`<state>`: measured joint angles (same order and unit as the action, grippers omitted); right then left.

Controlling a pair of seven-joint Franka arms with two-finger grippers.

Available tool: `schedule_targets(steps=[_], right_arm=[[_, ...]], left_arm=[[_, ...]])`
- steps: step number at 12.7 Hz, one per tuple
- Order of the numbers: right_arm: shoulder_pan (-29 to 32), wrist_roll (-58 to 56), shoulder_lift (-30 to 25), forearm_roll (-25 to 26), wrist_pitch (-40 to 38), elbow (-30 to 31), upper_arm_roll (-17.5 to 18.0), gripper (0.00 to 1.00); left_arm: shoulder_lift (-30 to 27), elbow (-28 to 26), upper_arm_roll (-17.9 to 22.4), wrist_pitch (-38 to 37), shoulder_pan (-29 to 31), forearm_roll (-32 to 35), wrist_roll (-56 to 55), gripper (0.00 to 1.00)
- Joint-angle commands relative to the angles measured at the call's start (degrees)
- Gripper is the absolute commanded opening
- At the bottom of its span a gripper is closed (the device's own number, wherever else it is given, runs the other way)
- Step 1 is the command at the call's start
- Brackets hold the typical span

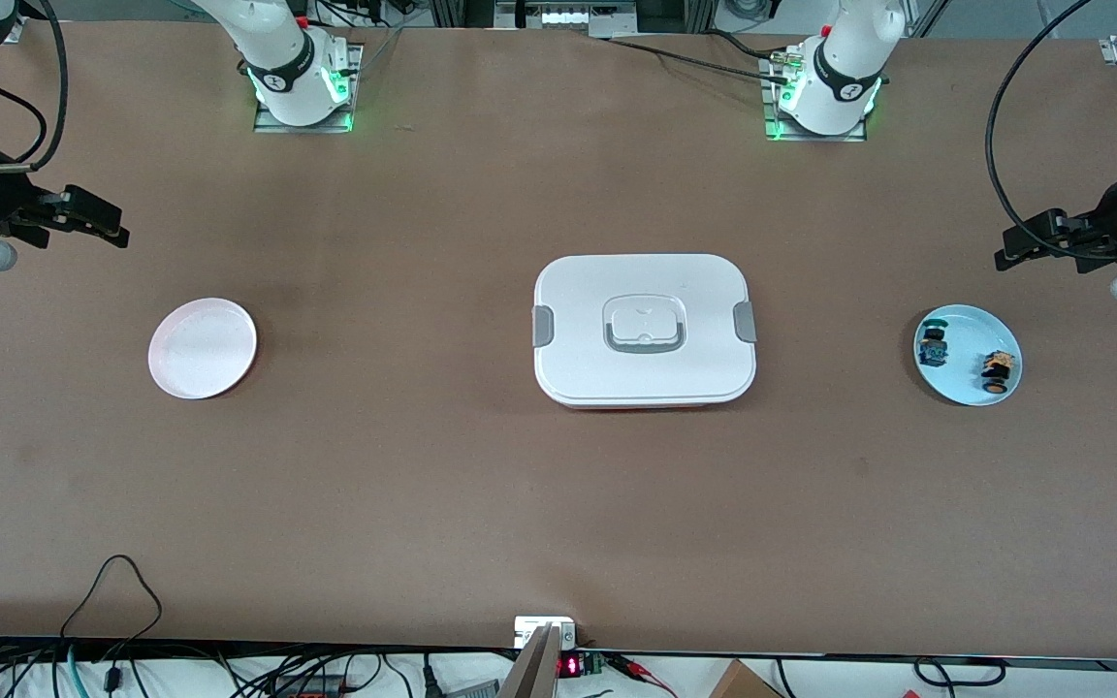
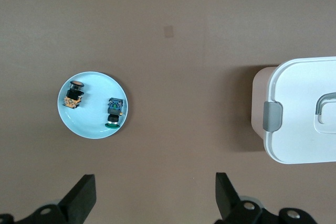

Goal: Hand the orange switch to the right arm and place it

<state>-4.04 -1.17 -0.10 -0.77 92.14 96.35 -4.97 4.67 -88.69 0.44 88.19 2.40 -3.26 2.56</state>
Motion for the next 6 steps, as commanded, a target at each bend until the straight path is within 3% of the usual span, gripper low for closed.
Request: schedule_targets(steps=[1,6], right_arm=[[0.08,0.03,-1.4,0.95,-1.08,0.85,0.22,1.0],[-0.01,0.03,-1.13,0.95,-1.09,0.59,0.4,1.0]], left_arm=[[0.34,1.41,0.18,-1.53,-0.29,-0.17,-0.63,1.0],[1.04,2.64,0.18,-1.71,-0.29,2.11,3.31,1.0]])
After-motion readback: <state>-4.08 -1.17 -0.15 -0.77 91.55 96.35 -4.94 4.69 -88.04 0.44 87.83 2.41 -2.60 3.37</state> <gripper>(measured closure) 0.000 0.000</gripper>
